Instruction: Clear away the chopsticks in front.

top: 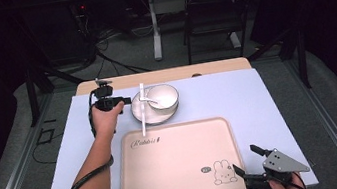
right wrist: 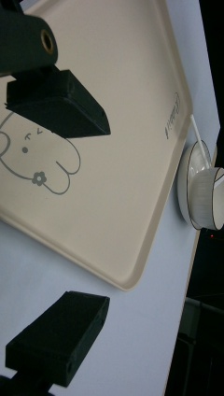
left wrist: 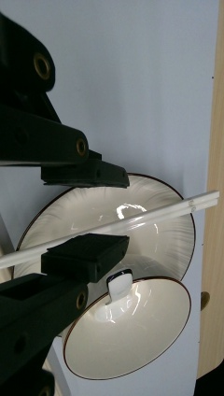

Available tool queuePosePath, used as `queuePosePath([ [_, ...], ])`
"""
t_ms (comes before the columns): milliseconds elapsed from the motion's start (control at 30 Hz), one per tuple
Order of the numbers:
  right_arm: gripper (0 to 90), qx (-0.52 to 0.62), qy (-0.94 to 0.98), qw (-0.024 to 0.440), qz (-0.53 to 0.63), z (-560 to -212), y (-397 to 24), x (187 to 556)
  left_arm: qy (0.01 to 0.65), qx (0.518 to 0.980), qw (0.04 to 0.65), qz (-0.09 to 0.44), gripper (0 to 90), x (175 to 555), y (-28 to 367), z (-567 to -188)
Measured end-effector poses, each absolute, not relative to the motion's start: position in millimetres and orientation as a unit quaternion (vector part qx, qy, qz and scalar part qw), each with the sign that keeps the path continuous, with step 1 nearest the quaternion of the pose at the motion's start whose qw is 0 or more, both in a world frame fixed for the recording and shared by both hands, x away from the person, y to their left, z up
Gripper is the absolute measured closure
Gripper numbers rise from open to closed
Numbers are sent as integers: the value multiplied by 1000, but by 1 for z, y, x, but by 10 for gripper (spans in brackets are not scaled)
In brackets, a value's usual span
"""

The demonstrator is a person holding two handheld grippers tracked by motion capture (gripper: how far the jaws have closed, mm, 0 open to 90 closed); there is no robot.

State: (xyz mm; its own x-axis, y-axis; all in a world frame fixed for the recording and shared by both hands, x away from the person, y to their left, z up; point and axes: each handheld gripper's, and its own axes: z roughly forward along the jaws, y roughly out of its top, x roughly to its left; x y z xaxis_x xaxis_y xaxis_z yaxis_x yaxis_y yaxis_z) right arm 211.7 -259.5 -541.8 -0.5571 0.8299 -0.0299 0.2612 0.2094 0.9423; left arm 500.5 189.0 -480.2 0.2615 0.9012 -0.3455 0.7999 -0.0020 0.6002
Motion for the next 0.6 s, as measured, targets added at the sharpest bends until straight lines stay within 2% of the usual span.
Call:
queuePosePath([
  [600, 143, 375, 724, 282, 506, -541, -260, 211, 610, 707, 354, 55, 723, 509, 174, -496],
])
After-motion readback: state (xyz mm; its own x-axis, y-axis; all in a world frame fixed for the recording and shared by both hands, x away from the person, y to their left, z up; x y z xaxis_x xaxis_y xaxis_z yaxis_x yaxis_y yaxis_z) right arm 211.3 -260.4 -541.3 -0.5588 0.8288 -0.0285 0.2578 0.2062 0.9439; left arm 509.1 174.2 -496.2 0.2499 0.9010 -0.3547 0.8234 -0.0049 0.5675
